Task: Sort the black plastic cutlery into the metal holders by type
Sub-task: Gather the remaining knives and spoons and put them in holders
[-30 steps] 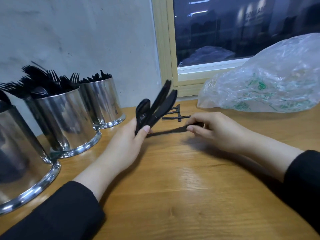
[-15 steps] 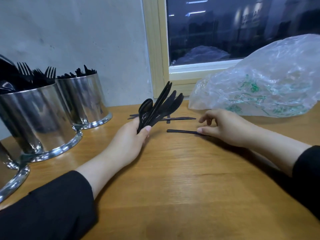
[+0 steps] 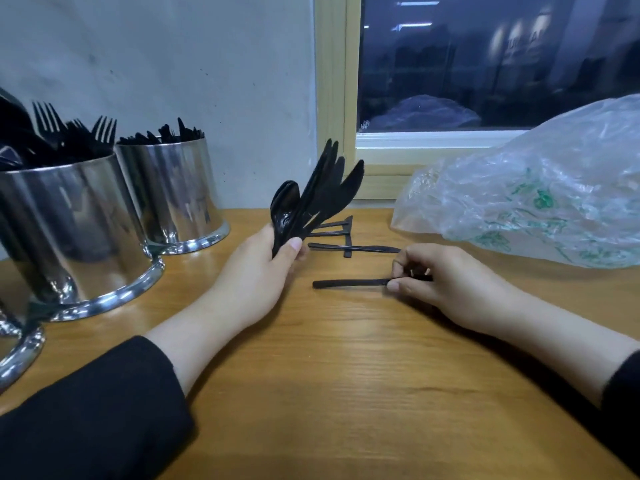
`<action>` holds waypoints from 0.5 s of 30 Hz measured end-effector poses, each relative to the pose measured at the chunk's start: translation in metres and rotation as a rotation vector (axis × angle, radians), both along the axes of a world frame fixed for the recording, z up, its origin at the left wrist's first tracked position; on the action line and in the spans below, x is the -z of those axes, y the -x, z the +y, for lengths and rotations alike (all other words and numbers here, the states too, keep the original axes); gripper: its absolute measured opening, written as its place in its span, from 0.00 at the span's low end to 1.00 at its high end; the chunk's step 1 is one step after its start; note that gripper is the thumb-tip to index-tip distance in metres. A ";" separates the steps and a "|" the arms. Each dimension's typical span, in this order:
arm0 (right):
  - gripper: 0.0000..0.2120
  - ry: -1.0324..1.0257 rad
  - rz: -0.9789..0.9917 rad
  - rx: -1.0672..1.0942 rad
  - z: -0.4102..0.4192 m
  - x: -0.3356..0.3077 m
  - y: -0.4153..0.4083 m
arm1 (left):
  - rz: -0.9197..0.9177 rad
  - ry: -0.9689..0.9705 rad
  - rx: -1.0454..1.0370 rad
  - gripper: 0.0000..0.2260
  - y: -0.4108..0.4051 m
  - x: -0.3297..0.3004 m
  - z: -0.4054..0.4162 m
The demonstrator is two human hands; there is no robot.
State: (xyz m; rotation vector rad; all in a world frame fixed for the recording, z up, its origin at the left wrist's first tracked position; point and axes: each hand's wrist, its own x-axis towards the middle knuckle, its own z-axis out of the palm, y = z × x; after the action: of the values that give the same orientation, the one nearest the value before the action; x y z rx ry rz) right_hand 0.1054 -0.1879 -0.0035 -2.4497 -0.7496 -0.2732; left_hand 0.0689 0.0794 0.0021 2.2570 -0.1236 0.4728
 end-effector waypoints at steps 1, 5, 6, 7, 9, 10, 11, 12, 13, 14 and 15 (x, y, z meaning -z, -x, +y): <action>0.08 -0.043 -0.043 -0.021 0.005 0.000 0.000 | 0.009 -0.047 0.019 0.09 0.002 -0.002 0.001; 0.09 -0.184 -0.160 -0.095 0.027 -0.003 -0.003 | 0.091 -0.135 0.155 0.07 0.010 -0.003 -0.001; 0.09 -0.207 -0.189 -0.101 0.032 -0.005 -0.004 | 0.098 -0.120 0.174 0.07 0.011 -0.004 -0.001; 0.09 -0.231 -0.209 -0.096 0.037 -0.005 -0.006 | 0.103 -0.104 0.175 0.07 0.011 -0.004 0.001; 0.10 -0.334 -0.193 -0.062 0.045 -0.008 -0.010 | 0.103 -0.092 0.152 0.09 0.010 -0.006 0.007; 0.10 -0.426 -0.137 -0.044 0.049 -0.009 -0.012 | 0.103 -0.092 0.134 0.10 0.010 -0.007 0.010; 0.12 -0.542 -0.049 -0.030 0.053 -0.010 -0.016 | 0.108 -0.092 0.109 0.11 0.009 -0.007 0.014; 0.13 -0.643 0.022 -0.013 0.055 -0.010 -0.020 | 0.115 -0.085 0.078 0.11 0.009 -0.007 0.017; 0.13 -0.694 0.053 0.011 0.056 -0.009 -0.026 | 0.120 -0.065 0.040 0.12 0.008 -0.006 0.020; 0.11 -0.672 0.039 0.045 0.056 -0.009 -0.031 | 0.120 -0.030 0.002 0.12 0.006 -0.005 0.022; 0.08 -0.577 -0.009 0.094 0.054 -0.008 -0.037 | 0.118 0.021 -0.033 0.12 0.005 -0.004 0.025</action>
State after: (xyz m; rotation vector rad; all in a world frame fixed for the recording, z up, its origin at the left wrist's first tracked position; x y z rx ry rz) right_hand 0.1425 -0.1338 0.0046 -1.9352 -0.4732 -0.4650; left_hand 0.0644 0.1040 0.0064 2.2631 -0.0214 0.3558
